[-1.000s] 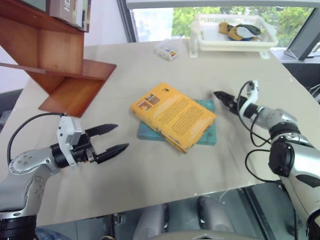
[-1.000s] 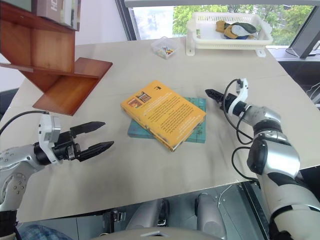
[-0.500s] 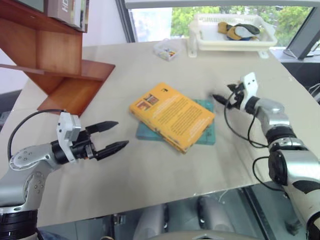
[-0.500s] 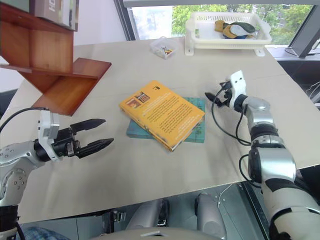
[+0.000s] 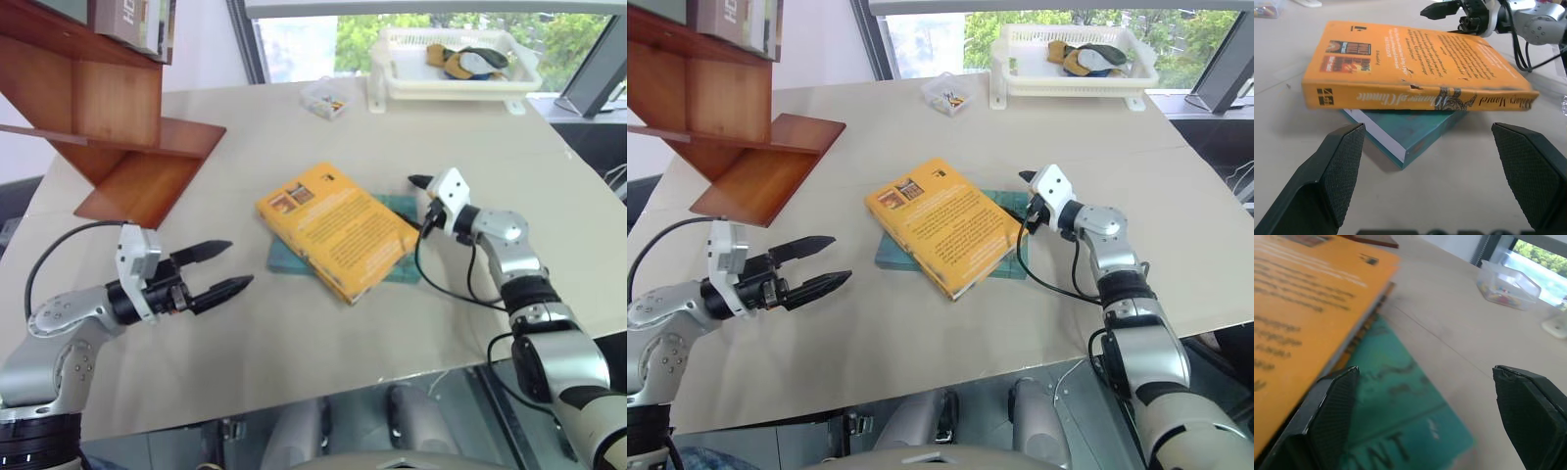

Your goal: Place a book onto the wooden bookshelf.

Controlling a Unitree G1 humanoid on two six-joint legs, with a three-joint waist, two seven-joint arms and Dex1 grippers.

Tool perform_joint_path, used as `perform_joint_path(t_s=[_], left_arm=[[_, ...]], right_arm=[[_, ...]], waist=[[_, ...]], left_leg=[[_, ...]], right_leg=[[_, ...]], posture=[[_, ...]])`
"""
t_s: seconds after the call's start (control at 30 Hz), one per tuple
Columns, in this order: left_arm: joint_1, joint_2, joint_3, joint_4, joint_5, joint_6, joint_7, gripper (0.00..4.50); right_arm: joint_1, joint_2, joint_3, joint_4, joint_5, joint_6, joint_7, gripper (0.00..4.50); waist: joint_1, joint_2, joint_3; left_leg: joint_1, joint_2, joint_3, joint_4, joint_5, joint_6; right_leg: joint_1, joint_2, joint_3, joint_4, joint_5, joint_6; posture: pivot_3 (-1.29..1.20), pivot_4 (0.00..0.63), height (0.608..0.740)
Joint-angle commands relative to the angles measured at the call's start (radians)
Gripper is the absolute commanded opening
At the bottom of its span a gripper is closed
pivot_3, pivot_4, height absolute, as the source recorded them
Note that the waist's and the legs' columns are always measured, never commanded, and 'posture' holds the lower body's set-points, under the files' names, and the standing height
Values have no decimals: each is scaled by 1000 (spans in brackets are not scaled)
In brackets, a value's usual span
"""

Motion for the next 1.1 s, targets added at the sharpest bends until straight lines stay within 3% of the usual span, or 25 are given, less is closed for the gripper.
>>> perform_joint_path(t_s=[0.03,0.43,0.8,1.1], left_arm=[[-25,-27,-6,-3,-26,26,31,4461],[-52,-141,-12,-29,-288,437,242,4461],[-35,-98,-35,-36,-294,492,184,4461],[-19,-181,55,24,-459,611,288,4461]], right_arm=[[33,18,23,-150,27,58,-2,4500],[49,30,56,-227,16,108,-46,4500],[-27,84,92,-127,-4,39,-67,4500],[-74,112,122,-45,-25,-35,-55,4500]], waist=[[0,0,0],[0,-1,0],[-1,-1,0],[-1,-1,0]], left_leg=[[0,0,0,0,0,0],[2,0,-2,2,1,-2],[2,0,-2,2,3,-5],[2,0,-3,2,3,-5]], right_leg=[[0,0,0,1,0,0],[-1,1,0,8,0,0],[-1,2,0,8,0,0],[-1,1,0,7,0,-1]], posture=[[0,150,740],[0,150,740],[0,150,740],[0,150,740]])
